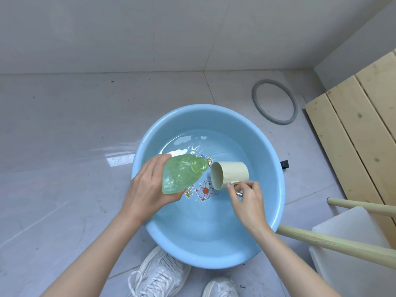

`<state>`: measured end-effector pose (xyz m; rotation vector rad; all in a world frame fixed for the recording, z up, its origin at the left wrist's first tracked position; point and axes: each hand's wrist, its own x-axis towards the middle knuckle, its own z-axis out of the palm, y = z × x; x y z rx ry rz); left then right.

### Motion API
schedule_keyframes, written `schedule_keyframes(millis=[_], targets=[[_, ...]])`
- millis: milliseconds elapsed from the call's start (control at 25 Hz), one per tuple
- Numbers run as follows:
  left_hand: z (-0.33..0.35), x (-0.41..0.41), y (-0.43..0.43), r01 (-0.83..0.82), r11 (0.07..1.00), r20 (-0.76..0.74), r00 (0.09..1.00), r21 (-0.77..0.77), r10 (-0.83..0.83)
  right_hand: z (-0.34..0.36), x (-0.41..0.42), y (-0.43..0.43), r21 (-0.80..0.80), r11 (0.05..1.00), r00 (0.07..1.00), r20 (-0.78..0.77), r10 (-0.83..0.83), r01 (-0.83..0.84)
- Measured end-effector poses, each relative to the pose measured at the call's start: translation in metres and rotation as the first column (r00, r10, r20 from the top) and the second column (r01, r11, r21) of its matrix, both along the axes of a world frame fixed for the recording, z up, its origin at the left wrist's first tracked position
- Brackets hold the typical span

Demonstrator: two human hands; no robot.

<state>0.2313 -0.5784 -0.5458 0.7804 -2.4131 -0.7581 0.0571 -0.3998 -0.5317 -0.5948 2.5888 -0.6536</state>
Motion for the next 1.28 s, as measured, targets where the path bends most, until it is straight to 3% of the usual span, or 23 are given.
schedule_keyframes(millis=[240,600,840,1080,1280], targets=[[-0.002,0.000,0.000,-0.007,1.000,0.067,0.998,-0.017,0.008,-0.026,-0.002,-0.007,0.087,0.996,1.000,0.005,0.014,-0.015],[0.005,-0.003,0.002,-0.008,1.000,0.141,0.990,-0.030,0.012,-0.030,-0.002,-0.006,0.078,0.997,0.990,-0.137,0.030,-0.019],[0.006,-0.004,0.003,0.000,0.999,0.207,0.978,-0.037,0.007,-0.033,0.004,-0.003,0.123,0.979,0.963,-0.197,0.182,-0.160],[0.019,-0.006,0.001,0.003,0.997,0.202,0.979,0.073,-0.017,-0.018,-0.003,0.003,-0.020,0.985,0.945,-0.286,0.160,-0.173],[0.041,-0.011,0.005,-0.042,0.984,0.170,0.985,0.175,0.012,0.016,-0.011,0.010,-0.166,0.973,0.975,-0.184,0.127,-0.158]])
